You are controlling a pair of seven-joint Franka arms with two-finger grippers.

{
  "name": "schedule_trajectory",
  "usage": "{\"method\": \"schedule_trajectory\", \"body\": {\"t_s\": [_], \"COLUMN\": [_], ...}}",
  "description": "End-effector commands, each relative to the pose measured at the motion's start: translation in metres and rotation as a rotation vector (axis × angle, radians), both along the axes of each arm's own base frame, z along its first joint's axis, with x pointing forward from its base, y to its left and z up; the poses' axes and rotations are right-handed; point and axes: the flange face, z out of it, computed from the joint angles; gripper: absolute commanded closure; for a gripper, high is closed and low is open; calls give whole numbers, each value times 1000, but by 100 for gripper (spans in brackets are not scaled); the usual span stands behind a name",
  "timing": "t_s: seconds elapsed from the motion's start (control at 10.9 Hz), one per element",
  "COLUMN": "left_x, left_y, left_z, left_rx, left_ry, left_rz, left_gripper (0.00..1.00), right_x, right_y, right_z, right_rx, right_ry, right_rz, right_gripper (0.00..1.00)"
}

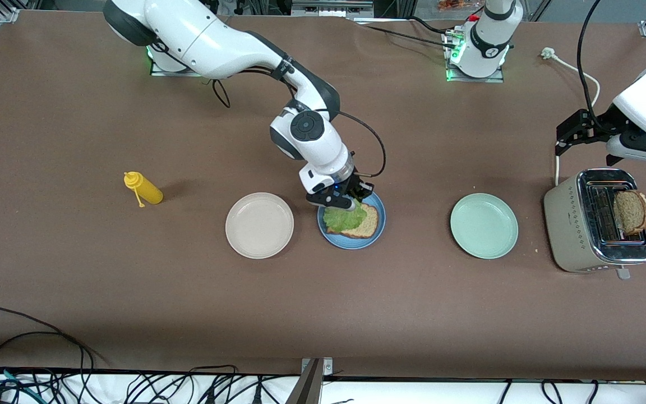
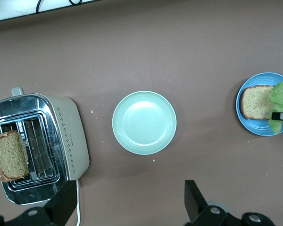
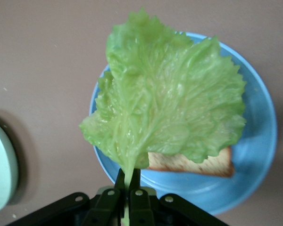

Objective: Make sandwich in blue plate with both arms
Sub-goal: 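Lower the lettuce onto the bread and open the right gripper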

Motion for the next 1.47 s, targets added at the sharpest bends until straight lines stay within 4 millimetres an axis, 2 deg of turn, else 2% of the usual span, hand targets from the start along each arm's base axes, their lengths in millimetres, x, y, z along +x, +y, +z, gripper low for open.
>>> {"method": "schedule_trajectory", "body": {"t_s": [0.0, 0.64, 0.74, 0.83, 0.92, 1.01, 1.1, 1.2, 1.29, 1.38], "left_x": [-1, -1, -1, -1, -1, -1, -1, -1, -1, -1], "left_y": [1, 7, 7, 7, 7, 7, 7, 6, 6, 6], "left_z": [8, 10, 10, 10, 11, 11, 11, 11, 11, 12], "left_rx": [21, 22, 22, 22, 20, 20, 18, 15, 15, 15], "left_ry": [-3, -8, -8, -8, -9, -9, -10, -10, -10, -12], "left_rz": [2, 4, 4, 4, 4, 5, 13, 13, 13, 13], "left_gripper": [0, 0, 0, 0, 0, 0, 0, 0, 0, 0], "right_x": [18, 18, 18, 18, 17, 17, 19, 22, 28, 40], "right_y": [5, 0, 0, 0, 1, 1, 0, -3, -13, -31], "right_z": [-4, -21, -23, -24, -23, -23, -19, -12, 2, 33], "right_rx": [83, 120, 118, 119, 121, 120, 121, 106, 50, 0], "right_ry": [-61, 44, 47, 49, 50, 49, 45, 55, 90, 115], "right_rz": [-43, -118, -119, -122, -123, -122, -123, -124, -118, -119], "right_gripper": [100, 100, 92, 73, 31, 12, 0, 0, 0, 0]}}
